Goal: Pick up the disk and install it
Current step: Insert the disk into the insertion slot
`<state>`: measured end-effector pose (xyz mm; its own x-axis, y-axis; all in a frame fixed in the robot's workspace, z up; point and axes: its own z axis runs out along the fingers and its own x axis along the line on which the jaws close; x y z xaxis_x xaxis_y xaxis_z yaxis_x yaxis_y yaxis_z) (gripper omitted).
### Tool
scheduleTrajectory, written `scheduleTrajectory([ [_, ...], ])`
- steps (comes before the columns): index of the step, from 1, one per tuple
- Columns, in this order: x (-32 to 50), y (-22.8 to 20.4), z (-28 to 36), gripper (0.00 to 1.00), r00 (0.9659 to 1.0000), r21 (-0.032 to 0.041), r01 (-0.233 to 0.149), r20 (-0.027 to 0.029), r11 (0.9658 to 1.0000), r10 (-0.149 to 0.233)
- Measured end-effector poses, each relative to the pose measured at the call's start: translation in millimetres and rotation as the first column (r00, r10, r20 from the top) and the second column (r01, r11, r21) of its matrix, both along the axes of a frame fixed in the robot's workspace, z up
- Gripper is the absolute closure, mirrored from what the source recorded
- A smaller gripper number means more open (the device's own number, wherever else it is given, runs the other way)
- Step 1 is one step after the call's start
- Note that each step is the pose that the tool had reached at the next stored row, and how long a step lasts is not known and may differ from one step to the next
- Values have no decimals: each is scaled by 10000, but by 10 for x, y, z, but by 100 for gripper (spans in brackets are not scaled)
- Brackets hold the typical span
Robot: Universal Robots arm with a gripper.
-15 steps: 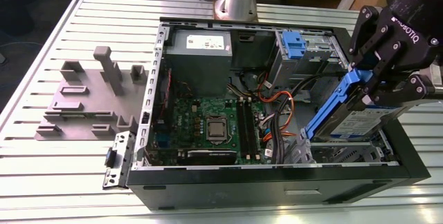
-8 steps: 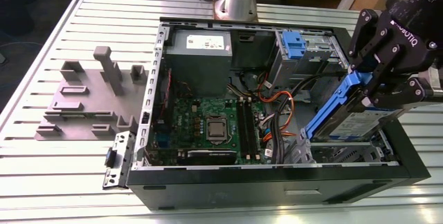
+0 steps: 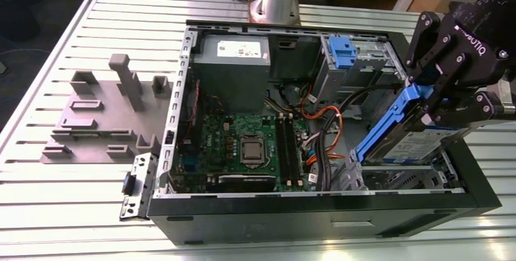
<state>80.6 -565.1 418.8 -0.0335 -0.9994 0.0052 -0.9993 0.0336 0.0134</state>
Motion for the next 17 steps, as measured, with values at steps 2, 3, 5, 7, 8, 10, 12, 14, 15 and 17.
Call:
scheduleTrajectory([
  [2, -7, -1, -3, 63, 10000, 2, 1, 17, 10000, -1],
  [3, -11, -1, -5, 63, 10000, 2, 0, 29, 10000, 0],
  [5, -12, -1, -9, 63, 10000, 0, 0, 46, 10000, 0],
  [7, -14, -1, -14, 63, 10000, -4, 0, 64, 10000, 0],
  [8, -15, -3, -19, 63, 10000, -2, 0, 76, 10000, 0],
  [10, -19, -5, -24, 63, 10000, -3, 0, 99, 10000, 0],
  [12, -22, -6, -30, 63, 9999, -1, -1, 120, 10000, 1],
  [14, -23, -6, -35, 63, 9999, -1, -1, 133, 10000, 1],
  [15, -23, -6, -37, 63, 9999, -1, -1, 134, 10000, 1],
  [17, -23, -7, -38, 63, 9999, -2, 0, 135, 10000, 0],
])
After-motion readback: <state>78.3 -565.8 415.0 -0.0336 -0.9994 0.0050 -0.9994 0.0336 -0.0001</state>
